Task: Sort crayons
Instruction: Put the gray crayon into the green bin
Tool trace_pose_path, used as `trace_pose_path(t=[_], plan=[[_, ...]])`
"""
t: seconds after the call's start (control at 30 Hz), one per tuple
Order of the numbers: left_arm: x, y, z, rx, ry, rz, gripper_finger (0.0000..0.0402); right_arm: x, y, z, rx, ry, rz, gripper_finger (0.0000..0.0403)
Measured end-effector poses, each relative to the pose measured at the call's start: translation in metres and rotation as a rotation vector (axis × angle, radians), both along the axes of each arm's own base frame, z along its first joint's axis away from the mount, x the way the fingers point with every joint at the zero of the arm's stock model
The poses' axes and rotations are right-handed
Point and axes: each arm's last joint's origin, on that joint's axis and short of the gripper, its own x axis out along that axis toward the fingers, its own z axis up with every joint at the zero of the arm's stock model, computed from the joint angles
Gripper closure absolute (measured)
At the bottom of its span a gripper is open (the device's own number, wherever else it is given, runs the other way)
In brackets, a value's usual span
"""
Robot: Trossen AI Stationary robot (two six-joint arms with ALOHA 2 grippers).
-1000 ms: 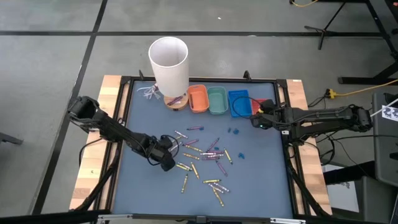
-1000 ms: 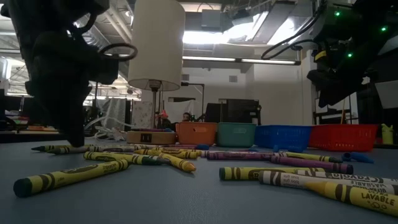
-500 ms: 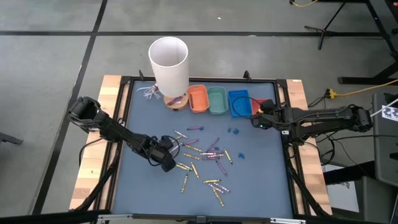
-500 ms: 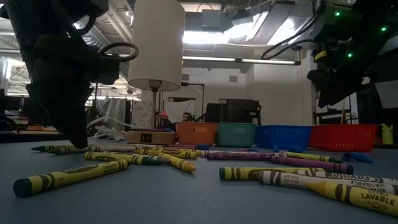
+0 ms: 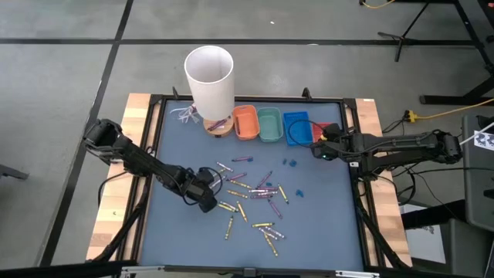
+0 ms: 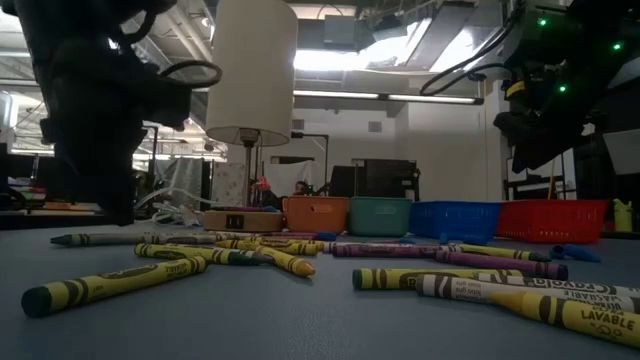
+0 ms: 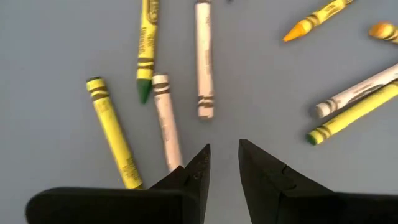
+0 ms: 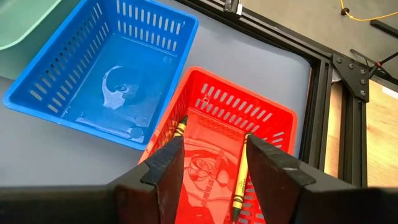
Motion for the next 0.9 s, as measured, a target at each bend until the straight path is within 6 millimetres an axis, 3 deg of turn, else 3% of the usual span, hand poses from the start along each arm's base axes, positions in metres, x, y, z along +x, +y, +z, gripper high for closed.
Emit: trace_pose_path(t=[0.43, 0.9], plan=[[-0.007, 0.004, 0.0, 0.073, 0.076, 0.009, 0.0333, 0.0, 0.0, 0.0, 0.0, 0.0, 0.0, 0.023], [-0.014, 0.007, -0.019, 0.038, 0.029, 0.032, 0.0333, 0.0, 0.0, 0.0, 0.0, 0.0, 0.0, 0.023]])
